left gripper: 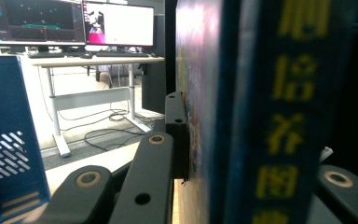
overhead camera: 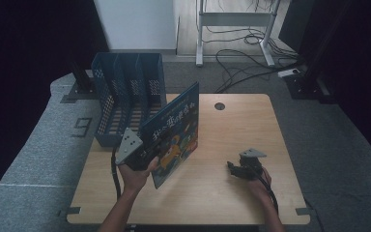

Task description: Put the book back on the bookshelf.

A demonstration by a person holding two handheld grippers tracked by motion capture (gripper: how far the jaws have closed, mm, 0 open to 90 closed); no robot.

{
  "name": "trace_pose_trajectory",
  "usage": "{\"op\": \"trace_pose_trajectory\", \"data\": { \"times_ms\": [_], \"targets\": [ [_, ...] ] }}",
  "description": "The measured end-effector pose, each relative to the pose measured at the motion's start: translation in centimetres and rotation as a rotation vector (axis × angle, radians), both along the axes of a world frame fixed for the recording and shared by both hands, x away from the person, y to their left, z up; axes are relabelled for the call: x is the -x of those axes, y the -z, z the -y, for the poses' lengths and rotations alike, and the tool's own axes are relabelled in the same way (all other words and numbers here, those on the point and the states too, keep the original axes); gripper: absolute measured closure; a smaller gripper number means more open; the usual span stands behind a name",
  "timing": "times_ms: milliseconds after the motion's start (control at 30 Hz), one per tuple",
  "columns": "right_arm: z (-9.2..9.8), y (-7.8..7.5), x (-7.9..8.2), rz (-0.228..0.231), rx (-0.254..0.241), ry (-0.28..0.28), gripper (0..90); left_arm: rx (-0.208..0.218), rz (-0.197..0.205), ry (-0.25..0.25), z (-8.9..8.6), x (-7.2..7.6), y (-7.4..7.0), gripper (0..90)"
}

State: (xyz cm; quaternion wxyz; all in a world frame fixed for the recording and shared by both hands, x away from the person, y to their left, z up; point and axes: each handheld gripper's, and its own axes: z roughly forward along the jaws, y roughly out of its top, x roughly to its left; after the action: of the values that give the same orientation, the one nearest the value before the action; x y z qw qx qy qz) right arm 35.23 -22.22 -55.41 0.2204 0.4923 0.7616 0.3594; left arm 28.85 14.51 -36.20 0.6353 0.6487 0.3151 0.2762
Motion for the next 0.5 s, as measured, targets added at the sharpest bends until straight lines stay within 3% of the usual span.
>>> {"op": "trace_pose_trajectory", "data": {
  "times_ms": [233, 500],
  "targets": [
    [0.0, 0.0, 0.0, -0.001, -0.004, 0.000, 34.3, 0.020, -0.013, -0.012, -0.7, -0.4, -0.5, 82.2],
    [0.1, 0.0, 0.0, -0.003, -0.008, 0.002, 34.5, 0.028, 0.009, -0.029, -1.5, -0.2, -1.6, 82.2]
  ]
}}
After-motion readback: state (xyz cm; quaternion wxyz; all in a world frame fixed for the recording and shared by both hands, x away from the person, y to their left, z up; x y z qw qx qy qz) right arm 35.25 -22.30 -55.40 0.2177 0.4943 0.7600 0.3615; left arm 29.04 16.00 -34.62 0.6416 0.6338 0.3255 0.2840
